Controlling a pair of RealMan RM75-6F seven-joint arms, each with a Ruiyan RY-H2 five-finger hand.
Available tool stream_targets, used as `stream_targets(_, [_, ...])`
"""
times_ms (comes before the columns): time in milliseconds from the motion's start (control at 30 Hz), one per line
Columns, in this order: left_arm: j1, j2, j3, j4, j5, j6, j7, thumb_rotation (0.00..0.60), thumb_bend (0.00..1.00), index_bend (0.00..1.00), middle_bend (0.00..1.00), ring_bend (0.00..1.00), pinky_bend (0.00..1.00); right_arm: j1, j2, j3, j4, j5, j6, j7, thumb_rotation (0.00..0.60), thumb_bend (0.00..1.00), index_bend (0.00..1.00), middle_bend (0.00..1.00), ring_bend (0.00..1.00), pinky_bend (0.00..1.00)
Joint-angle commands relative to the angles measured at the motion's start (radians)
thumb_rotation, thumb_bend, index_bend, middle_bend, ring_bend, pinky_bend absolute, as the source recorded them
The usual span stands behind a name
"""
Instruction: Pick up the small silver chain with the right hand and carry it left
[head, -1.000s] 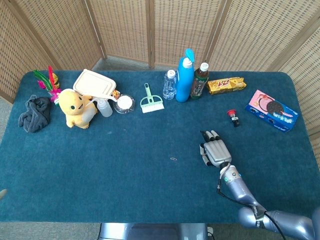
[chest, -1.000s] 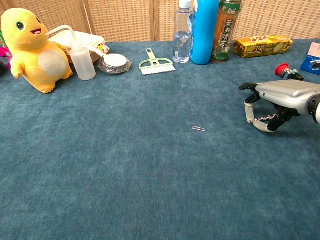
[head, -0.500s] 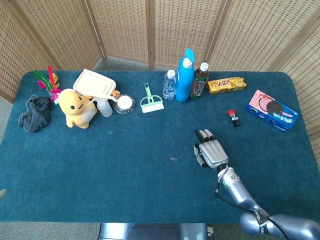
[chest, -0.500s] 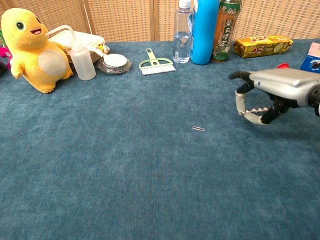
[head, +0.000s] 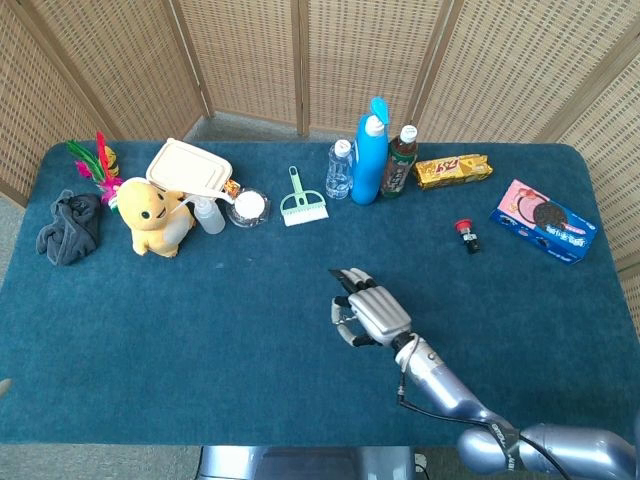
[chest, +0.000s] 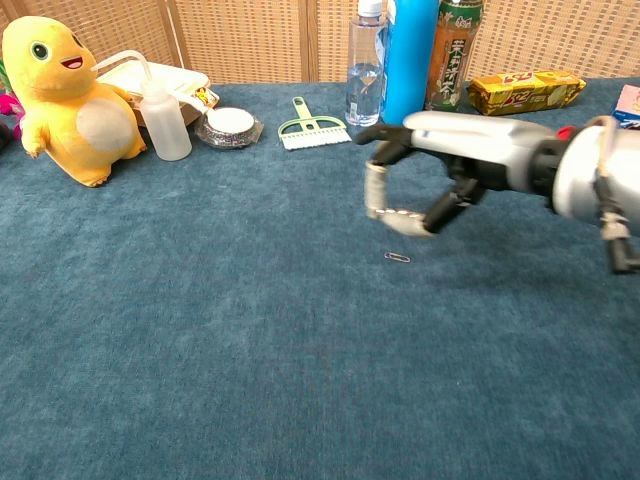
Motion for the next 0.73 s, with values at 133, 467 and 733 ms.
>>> stream_targets(133, [-0.002,-0.001,0.002,0.001,0.002,-0.005,0.002,0.6,0.36,0.0,0.0,0.0,0.05,0.035,-0.069,0.085,0.083,-0.007,-0.126,0.306,0.6,0.56,0.61,0.0,0.0,0.0])
stream_targets(467, [-0.006,-0.002,0.003,-0.002,-0.002,-0.013,0.007,0.6,0.36,0.0,0.0,0.0,0.05,0.041,-0.102,0.129,0.178,-0.073,-0.182,0.562,0.6,0.57,0.62,0.0,0.0,0.0])
stream_targets(733, [-0.005,0.001,0.002,-0.001,-0.005,-0.012,-0.004,0.6,0.36,0.0,0.0,0.0,0.05,0.041,-0.136,0.137,0.231,-0.083,-0.168,0.638,0.6,0.58,0.62,0.0,0.0,0.0])
